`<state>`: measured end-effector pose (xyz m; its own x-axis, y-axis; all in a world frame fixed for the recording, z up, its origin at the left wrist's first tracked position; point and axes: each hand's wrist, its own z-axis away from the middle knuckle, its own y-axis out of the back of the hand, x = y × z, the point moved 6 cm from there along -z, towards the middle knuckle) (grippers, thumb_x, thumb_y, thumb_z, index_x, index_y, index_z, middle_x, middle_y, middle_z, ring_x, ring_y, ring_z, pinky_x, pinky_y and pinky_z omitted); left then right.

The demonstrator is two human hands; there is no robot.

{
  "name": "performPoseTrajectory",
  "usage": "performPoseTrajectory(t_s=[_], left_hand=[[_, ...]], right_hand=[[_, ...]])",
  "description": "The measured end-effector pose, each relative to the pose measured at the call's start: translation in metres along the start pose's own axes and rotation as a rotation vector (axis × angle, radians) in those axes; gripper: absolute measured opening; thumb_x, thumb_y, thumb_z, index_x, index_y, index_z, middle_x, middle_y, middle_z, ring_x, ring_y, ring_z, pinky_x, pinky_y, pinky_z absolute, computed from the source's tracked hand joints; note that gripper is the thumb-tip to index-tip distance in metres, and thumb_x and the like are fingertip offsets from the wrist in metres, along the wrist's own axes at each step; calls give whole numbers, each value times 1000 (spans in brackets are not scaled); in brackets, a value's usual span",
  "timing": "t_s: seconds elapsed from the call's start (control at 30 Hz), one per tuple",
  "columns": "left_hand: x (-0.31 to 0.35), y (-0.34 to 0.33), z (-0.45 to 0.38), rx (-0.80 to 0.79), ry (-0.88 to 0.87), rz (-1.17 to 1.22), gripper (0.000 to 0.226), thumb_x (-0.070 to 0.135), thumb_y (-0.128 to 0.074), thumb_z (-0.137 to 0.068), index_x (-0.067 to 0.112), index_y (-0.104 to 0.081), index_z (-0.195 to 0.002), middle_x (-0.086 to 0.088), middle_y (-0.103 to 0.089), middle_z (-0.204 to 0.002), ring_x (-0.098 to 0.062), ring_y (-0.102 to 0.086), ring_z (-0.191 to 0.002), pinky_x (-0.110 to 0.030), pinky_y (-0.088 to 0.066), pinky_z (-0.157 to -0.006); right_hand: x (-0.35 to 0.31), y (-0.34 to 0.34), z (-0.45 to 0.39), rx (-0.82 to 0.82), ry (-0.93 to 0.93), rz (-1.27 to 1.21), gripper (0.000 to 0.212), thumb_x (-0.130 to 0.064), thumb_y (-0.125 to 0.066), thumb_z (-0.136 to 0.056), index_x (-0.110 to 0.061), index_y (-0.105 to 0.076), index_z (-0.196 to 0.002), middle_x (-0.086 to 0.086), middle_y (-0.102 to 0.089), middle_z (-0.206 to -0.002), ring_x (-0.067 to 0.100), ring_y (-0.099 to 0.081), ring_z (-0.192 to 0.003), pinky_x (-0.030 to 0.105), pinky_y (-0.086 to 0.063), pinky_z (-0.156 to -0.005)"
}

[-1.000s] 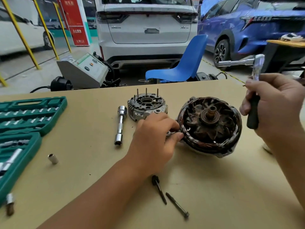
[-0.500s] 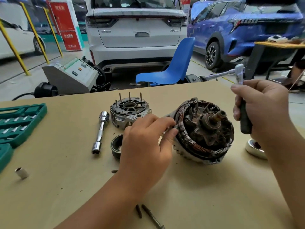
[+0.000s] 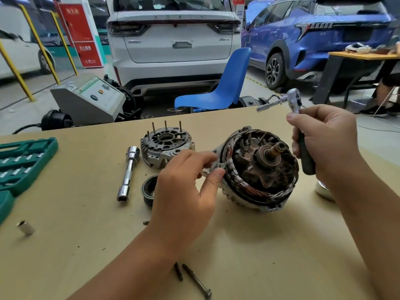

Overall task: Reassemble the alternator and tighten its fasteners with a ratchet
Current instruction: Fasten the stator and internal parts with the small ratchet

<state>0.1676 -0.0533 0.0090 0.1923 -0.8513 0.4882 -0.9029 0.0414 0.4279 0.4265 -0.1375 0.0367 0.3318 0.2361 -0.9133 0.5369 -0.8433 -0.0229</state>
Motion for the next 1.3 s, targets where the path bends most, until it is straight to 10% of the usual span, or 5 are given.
performPoseTrajectory(t_s=[0.87, 1.03, 1.3], left_hand=[[0, -3, -2, -58, 38, -2, 18, 26, -74, -88, 17, -76, -102, 9, -64, -90, -4, -57, -80, -16, -45, -71], [1, -4, 3, -169, 54, -53, 74, 72, -67, -78, 26, -58, -134, 11, -62, -114, -16, -58, -107, -47, -52, -88], [22, -26, 8, -250, 73, -378, 116, 99, -48, -60, 29, -33, -153, 9, -58, -132, -19, -47, -120, -39, -28, -86]], right_hand=[[-2, 1, 1, 1, -8, -13, 13, -12, -73, -87, -7, -63, -79, 9, -55, -55, 24, -47, -36, 29, -40, -42], [1, 1, 1, 1, -37, 0, 17, -13, -74, -85, -12, -62, -73, 6, -54, -52, 22, -45, -36, 23, -37, -38], [1, 0, 3, 2, -39, 16, 16, -16, -75, -84, -11, -62, -75, 6, -55, -52, 22, -47, -36, 26, -38, -39]])
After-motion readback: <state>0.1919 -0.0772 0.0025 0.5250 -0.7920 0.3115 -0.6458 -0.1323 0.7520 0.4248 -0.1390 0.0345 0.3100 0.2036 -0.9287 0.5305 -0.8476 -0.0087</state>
